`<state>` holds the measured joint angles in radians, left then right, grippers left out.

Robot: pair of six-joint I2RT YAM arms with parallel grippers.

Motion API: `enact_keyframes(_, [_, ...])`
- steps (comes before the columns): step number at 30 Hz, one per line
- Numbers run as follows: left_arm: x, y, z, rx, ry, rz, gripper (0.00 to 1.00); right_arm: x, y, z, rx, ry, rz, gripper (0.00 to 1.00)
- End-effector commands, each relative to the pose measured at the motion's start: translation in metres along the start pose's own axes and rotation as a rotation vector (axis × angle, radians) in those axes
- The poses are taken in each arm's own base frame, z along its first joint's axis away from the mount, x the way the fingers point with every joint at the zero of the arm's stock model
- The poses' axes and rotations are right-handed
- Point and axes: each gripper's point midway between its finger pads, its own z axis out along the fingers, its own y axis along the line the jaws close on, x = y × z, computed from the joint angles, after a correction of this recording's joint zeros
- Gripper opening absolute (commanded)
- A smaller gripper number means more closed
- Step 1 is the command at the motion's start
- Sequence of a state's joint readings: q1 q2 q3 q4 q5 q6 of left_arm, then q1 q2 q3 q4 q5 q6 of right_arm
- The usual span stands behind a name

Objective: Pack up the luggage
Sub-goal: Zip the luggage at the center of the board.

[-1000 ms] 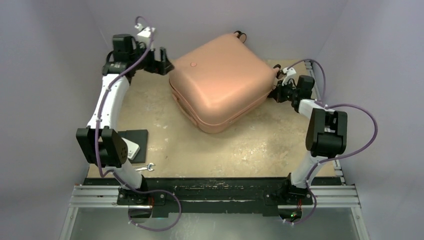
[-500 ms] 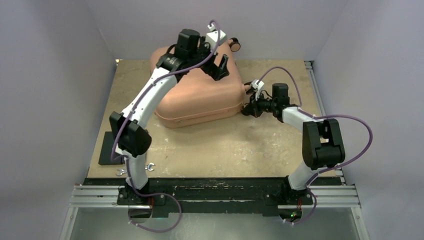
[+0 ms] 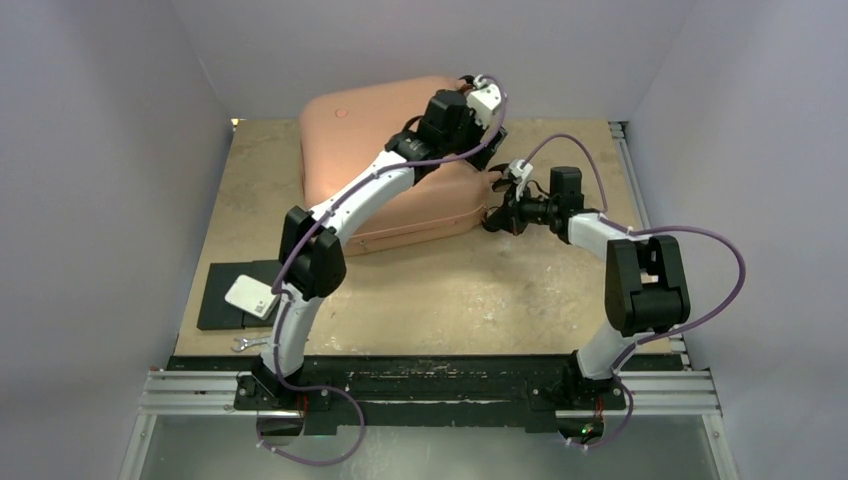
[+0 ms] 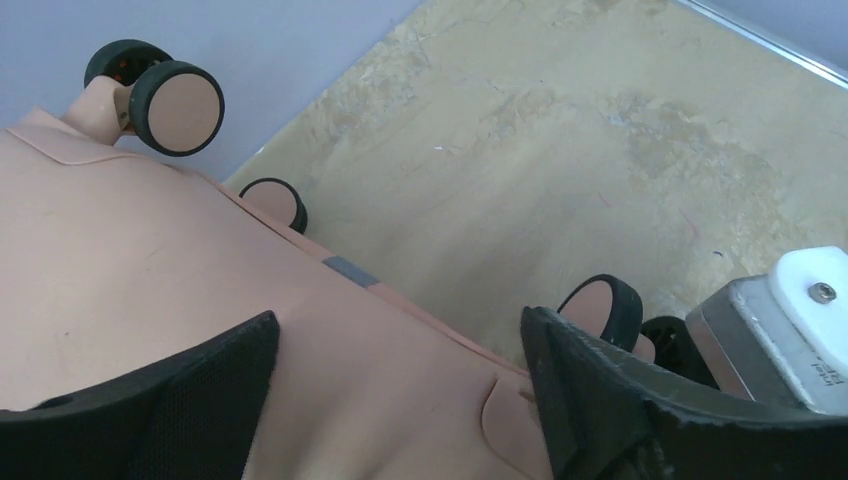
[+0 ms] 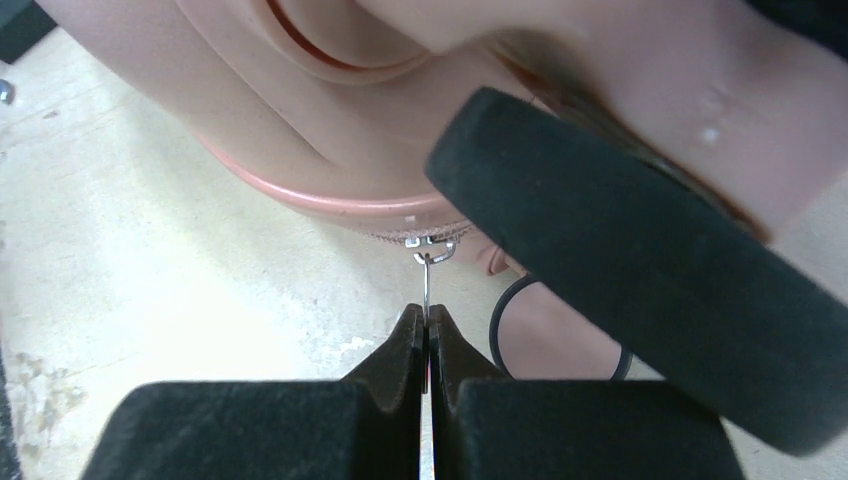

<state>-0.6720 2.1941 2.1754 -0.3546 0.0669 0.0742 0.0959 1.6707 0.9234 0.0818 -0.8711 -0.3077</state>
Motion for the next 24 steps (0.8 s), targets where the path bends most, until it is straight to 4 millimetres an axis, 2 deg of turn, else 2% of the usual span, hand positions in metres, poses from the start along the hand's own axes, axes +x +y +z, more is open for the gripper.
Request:
enact_keyframes(1, [-0.009,0.019,0.005,-0.122,-0.029,0.082,0.83,-0.002,-0.001,-0.013,-0.059,-0.045,0.067,0.00])
enact_keyframes(3, [0.006,0.016,0.011,-0.103,0.010,0.102,0.70,0.000,-0.007,-0.016,-0.054,-0.052,0.086,0.00])
enact_keyframes(9, [0.067,-0.007,0.025,0.002,0.218,0.204,0.42,-0.001,-0.016,-0.014,-0.045,-0.059,0.119,0.00])
enact_keyframes(10, [0.077,-0.010,0.026,0.019,0.255,0.223,0.34,-0.002,-0.019,-0.013,-0.031,-0.058,0.121,0.00])
enact_keyframes(12, [0.098,-0.018,0.024,0.052,0.331,0.260,0.08,-0.003,-0.027,-0.012,0.002,-0.056,0.132,0.00])
enact_keyframes(13, [0.106,-0.021,0.022,0.066,0.360,0.278,0.00,-0.004,-0.032,-0.011,0.019,-0.055,0.138,0.00])
enact_keyframes(14, [0.115,-0.024,0.021,0.079,0.389,0.294,0.00,-0.004,-0.043,-0.017,0.053,-0.063,0.156,0.00])
enact_keyframes(18, [0.147,-0.037,0.014,0.148,0.465,0.314,0.00,-0.008,-0.061,-0.019,0.078,-0.090,0.207,0.00])
enact_keyframes(24, [0.164,-0.043,0.007,0.179,0.507,0.305,0.00,-0.010,-0.084,-0.016,0.118,-0.111,0.256,0.00])
